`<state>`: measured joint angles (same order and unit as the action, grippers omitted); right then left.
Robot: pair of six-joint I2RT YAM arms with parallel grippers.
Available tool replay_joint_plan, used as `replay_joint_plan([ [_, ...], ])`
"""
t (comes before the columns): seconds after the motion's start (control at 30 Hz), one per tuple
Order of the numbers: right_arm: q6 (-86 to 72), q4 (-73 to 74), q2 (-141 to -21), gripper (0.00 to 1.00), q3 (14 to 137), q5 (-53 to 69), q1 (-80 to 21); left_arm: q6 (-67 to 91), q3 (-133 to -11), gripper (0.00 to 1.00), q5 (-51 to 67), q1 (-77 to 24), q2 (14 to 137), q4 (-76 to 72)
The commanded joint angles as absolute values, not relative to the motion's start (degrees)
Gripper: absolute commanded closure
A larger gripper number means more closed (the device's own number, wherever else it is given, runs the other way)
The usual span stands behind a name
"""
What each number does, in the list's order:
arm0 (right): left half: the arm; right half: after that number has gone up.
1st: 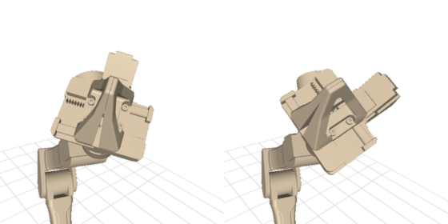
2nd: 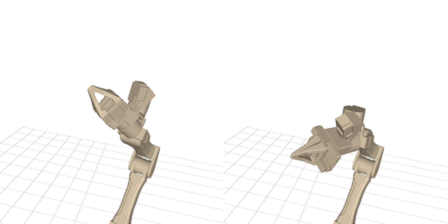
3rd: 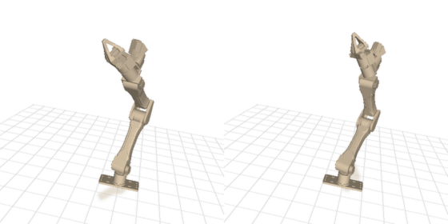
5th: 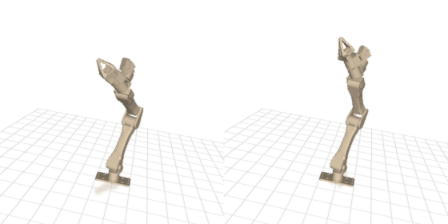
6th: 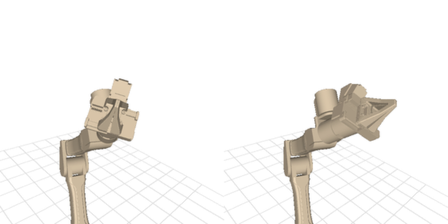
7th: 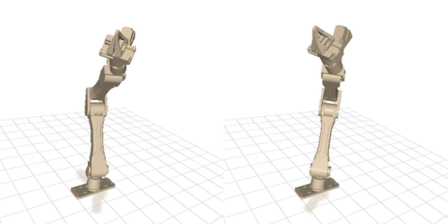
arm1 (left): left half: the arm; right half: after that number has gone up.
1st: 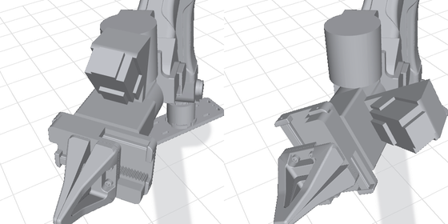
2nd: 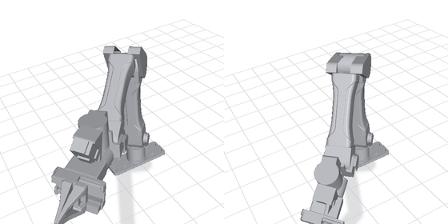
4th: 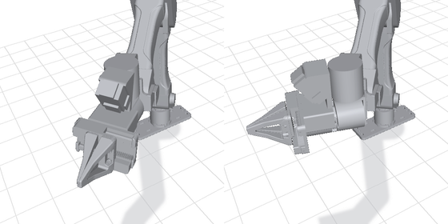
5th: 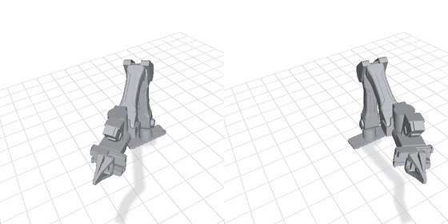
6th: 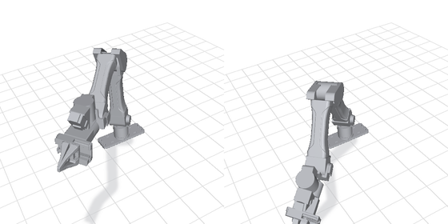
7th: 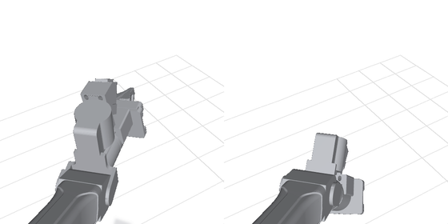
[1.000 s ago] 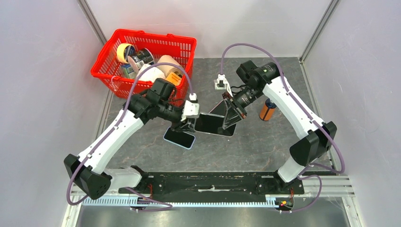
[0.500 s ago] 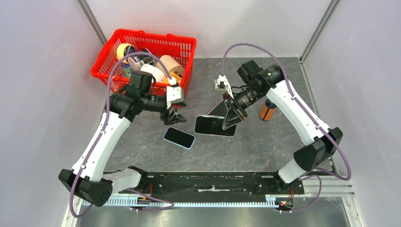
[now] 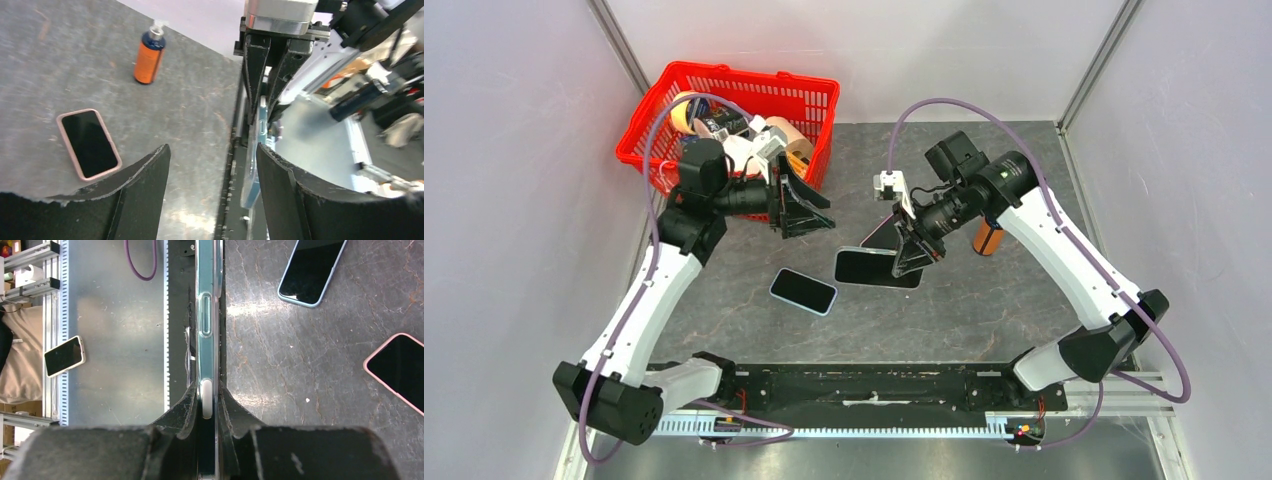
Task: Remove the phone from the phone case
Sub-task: Remove the phone case from the phone.
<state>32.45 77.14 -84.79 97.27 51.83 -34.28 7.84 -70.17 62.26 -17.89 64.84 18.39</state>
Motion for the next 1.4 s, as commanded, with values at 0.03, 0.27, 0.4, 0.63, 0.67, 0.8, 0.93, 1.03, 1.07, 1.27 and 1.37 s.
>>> replay_joint_plan([
  [0.03,30.87,74.28,-83.97,1.00,99.93,51.43,-35.07,30.11,-65.47,0.30,66.16,-20.21,65.19,-1.12],
  [0.27,30.82,74.27,-85.14,1.00,100.22,51.49,-35.20,38.05,-59.86,0.30,66.88,-22.03,65.30,-9.53],
  [0.4,30.85,74.30,-85.40,1.00,100.13,51.44,-35.25,38.12,-57.09,0.32,67.58,-22.18,64.98,-10.20],
  [0.63,31.03,74.37,-85.52,1.00,99.78,51.15,-35.26,41.53,-53.12,0.35,69.86,-22.67,64.92,-14.96],
  [0.67,31.00,74.34,-85.52,1.00,99.83,51.15,-35.25,42.31,-52.47,0.36,70.01,-22.76,64.89,-15.93],
  [0.8,31.09,74.28,-85.61,1.00,99.65,50.98,-35.22,47.30,-49.41,0.39,70.94,-22.96,64.65,-22.04],
  [0.93,31.05,74.30,-85.79,1.00,99.63,50.98,-35.24,48.08,-48.26,0.41,71.13,-23.20,64.26,-22.69],
  [1.03,31.16,74.29,-85.94,1.00,99.56,50.98,-35.25,48.40,-48.16,0.45,71.03,-23.21,64.35,-23.02],
  [1.07,31.18,74.31,-86.02,1.00,99.56,50.89,-35.27,48.63,-48.16,0.47,71.03,-23.24,64.38,-23.25],
  [1.27,31.18,74.33,-85.90,1.00,99.47,50.73,-35.24,50.04,-47.91,0.63,71.28,-23.60,64.60,-25.15],
  [1.37,31.14,74.28,-85.88,1.00,99.38,50.71,-35.21,50.38,-47.81,0.69,71.55,-23.69,64.72,-25.77],
])
